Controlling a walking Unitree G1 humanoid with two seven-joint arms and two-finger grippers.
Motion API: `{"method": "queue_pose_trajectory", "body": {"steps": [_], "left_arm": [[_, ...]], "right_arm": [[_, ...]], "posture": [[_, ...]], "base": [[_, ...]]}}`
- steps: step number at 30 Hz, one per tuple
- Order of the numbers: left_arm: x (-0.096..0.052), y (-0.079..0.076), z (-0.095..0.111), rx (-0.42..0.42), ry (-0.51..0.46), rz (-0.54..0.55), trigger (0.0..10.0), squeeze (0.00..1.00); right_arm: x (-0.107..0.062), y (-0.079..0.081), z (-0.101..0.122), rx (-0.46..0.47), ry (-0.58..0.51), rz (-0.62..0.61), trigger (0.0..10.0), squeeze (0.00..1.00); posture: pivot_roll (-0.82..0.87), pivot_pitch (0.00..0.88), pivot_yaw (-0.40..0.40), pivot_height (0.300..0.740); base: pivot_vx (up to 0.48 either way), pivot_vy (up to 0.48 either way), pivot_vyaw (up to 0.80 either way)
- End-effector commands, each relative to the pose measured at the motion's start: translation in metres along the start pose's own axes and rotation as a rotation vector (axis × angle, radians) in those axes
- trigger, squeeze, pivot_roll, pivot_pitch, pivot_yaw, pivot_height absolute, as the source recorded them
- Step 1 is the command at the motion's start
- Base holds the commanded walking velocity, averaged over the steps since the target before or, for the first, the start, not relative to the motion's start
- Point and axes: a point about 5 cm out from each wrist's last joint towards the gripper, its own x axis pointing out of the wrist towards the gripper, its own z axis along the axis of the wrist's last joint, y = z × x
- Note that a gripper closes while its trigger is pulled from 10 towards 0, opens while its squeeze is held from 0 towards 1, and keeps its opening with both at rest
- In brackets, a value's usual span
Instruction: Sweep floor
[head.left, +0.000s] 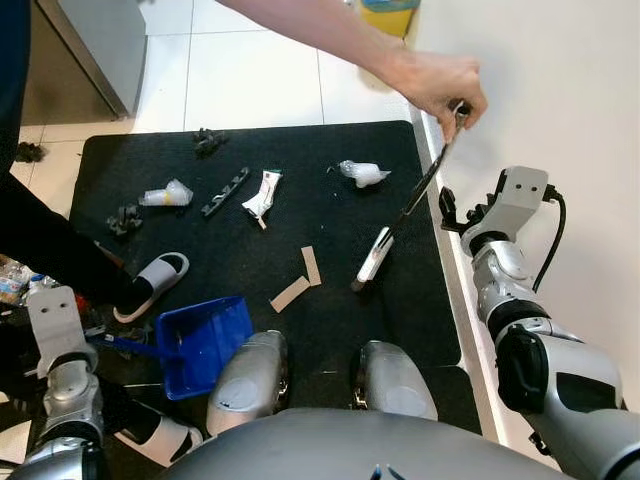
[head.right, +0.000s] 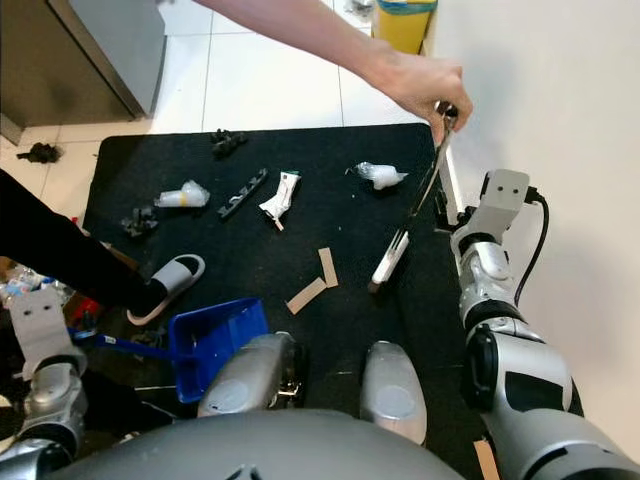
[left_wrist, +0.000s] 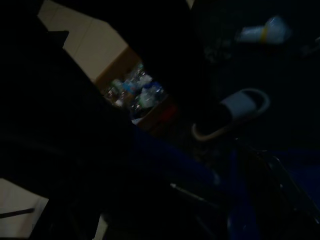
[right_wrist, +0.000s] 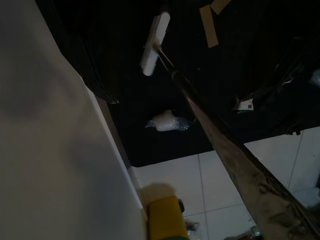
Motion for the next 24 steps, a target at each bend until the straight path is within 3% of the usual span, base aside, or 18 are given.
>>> {"method": "queue_pose_trajectory", "body": {"steps": [1,4,8,12,22,24], "left_arm": [[0.003,0.011,0.004,0.019,-0.019,0.027,10.0,0.0],[0.004,0.012,0.006,0.013,-0.028,0.028,10.0,0.0],[0.004,0.006,0.019,0.052,-0.131,0.005,10.0,0.0],[0.0,-0.002,0.035,0.133,-0.301,0.006,10.0,0.0],[0.004,0.002,0.037,0.009,-0.257,0.08,10.0,0.0],[0.003,-0.002,0.048,-0.002,-0.318,0.062,10.0,0.0]], "right_arm": [[-0.001,-0.002,-0.001,0.005,-0.002,-0.01,10.0,0.0],[-0.001,-0.002,-0.001,0.005,-0.002,-0.01,10.0,0.0],[-0.001,-0.002,-0.001,0.005,-0.001,-0.011,10.0,0.0],[-0.001,-0.003,-0.001,0.005,-0.001,-0.012,10.0,0.0],[-0.002,-0.003,-0.001,0.005,-0.001,-0.012,10.0,0.0],[-0.002,-0.003,-0.001,0.006,-0.001,-0.012,10.0,0.0]], "posture": [[0.13,0.007,0.015,0.74],[0.13,0.007,0.015,0.74],[0.13,0.004,0.015,0.74],[0.13,0.007,0.016,0.74],[0.14,0.008,0.013,0.74],[0.13,0.005,0.015,0.74]], "base": [[0.0,0.0,0.0],[0.0,0.0,0.0],[0.0,0.0,0.0],[0.0,0.0,0.0],[0.0,0.0,0.0],[0.0,0.0,0.0]]}}
